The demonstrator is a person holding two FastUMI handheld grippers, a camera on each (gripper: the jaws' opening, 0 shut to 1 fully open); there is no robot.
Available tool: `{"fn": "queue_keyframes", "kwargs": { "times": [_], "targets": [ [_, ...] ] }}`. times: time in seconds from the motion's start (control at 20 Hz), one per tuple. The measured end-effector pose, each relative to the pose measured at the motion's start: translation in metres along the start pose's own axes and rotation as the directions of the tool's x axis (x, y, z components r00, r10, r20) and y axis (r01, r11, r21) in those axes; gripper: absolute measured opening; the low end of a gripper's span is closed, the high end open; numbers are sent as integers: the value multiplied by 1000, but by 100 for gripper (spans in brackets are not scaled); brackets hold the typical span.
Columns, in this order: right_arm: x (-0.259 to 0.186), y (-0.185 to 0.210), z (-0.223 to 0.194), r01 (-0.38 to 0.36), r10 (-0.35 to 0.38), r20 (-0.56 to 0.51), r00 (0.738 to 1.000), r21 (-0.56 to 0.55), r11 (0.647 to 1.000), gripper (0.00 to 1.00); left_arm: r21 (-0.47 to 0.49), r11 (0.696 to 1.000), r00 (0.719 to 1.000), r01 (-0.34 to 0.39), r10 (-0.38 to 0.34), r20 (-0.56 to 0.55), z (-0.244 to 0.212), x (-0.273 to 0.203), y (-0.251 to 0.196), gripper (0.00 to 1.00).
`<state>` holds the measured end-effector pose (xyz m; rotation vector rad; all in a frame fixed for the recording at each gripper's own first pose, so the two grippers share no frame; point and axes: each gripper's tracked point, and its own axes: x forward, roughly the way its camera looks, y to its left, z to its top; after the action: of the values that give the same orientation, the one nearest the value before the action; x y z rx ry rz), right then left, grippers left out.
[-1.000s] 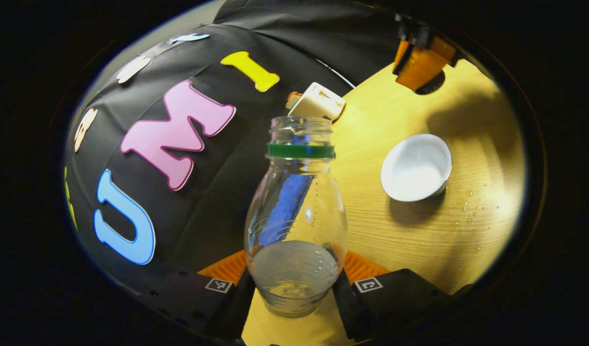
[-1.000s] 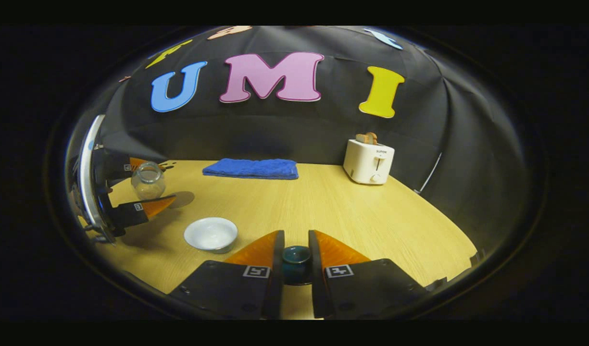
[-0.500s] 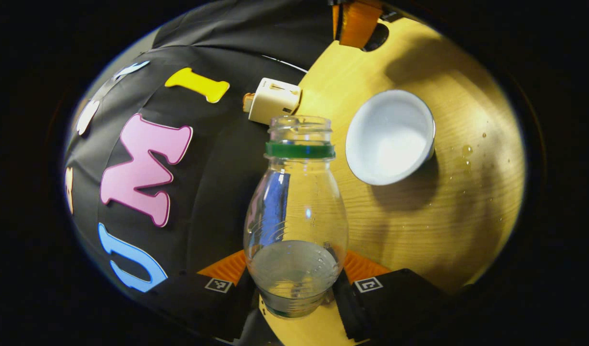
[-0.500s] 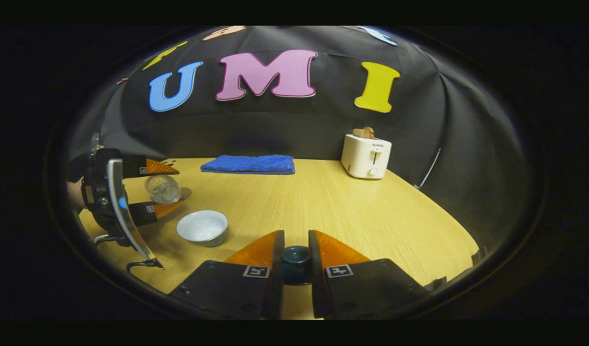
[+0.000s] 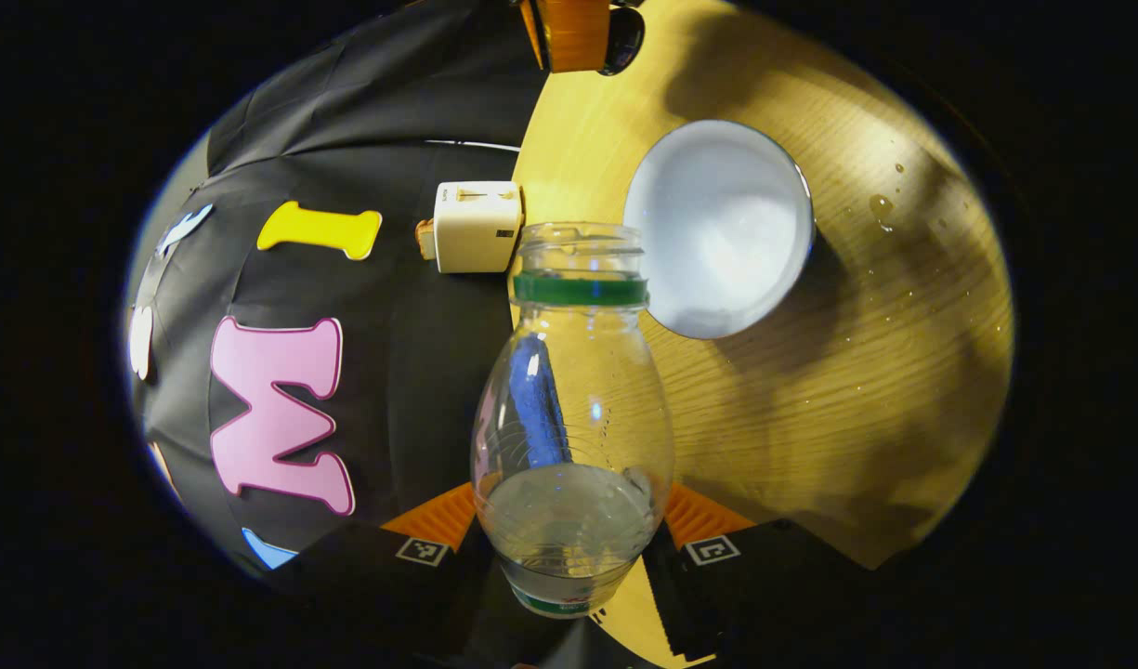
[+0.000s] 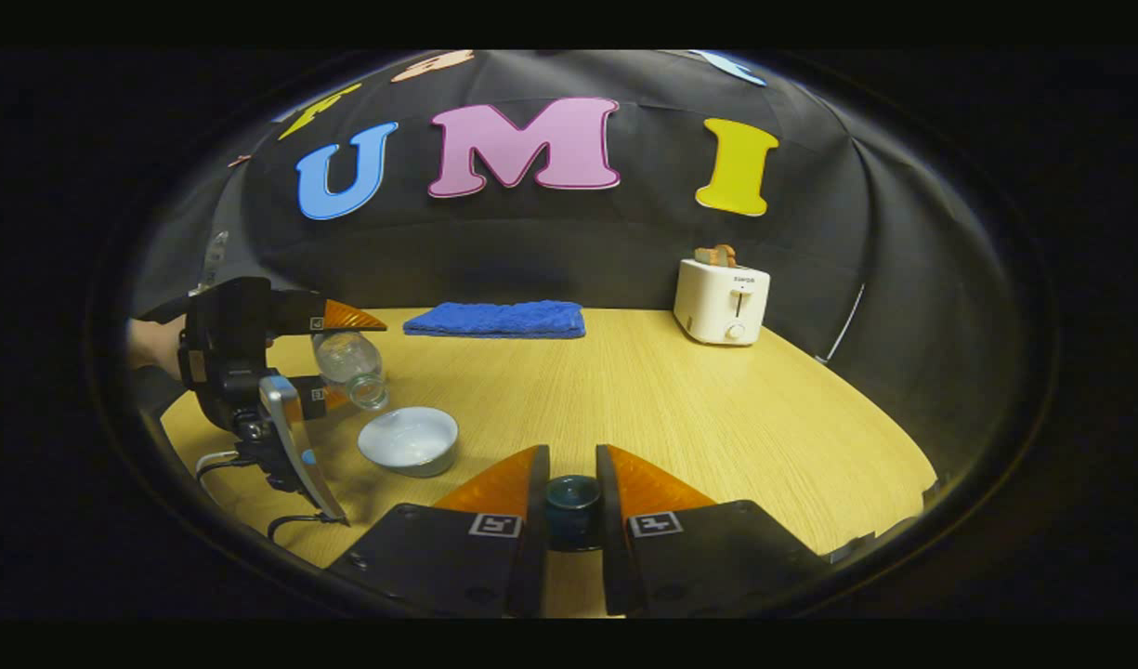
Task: Open the teacup lid with one hand, grasp the water bottle and pour water into the teacup with the other hand; after pouring, place the water bottle on the coaster and then close the teacup lid.
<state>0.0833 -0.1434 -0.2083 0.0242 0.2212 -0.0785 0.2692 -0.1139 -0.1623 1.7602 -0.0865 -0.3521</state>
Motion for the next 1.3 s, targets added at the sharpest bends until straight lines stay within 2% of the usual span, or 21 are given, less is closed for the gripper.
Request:
{"fn": "queue_keyframes", "kwargs": {
  "times": [0.05, 0.1, 0.15, 0.25, 0.3, 0.35, 0.75, 1.05, 1.1, 1.15, 1.3],
  "targets": [
    [0, 0, 0, 0, 0, -2, 1000, 3, 1000, 27, 20, 1000, 1000, 1, -1, 1, -1, 1, 1, 77],
    [-1, -1, -1, 1, -1, -2, 1000, 4, 1000, 22, 39, 999, 1000, 1, -1, 2, -1, 1, 2, 77],
    [-1, -1, -1, 0, 0, -2, 1000, 6, 1000, 27, 59, 998, 1000, 2, -3, 5, -1, 2, 3, 77],
    [-3, -2, -2, 0, 0, -3, 1000, 7, 1000, 27, 118, 993, 1000, 5, -5, -4, -1, 4, 5, 77],
    [-3, -3, -3, 0, 0, -5, 1000, 8, 1000, 22, 145, 989, 1000, 1, -1, -1, 0, 5, 8, 77],
    [-4, -3, -5, -1, 1, -7, 1000, 9, 1000, 27, 152, 988, 1000, 1, -1, 3, 1, 6, 8, 77],
    [-6, -5, -5, -1, 1, -10, 1000, 14, 1000, 27, 226, 974, 1000, -3, 1, 9, 4, 9, 13, 77],
    [-7, -7, -3, 4, -4, -5, 1000, 28, 1000, 27, 310, 951, 1000, -3, -4, 23, 7, 10, 19, 77],
    [-8, -7, -3, 4, -3, -4, 1000, 29, 1000, 22, 323, 946, 1000, -4, -5, 28, 7, 10, 20, 77],
    [-8, -6, -3, 2, -2, -5, 1000, 30, 1000, 27, 339, 941, 999, -4, -7, 34, 8, 10, 22, 77],
    [-9, -5, 0, 0, 0, 1, 1000, 32, 999, 28, 407, 913, 998, -6, -18, 55, 12, 12, 25, 77]
  ]
}}
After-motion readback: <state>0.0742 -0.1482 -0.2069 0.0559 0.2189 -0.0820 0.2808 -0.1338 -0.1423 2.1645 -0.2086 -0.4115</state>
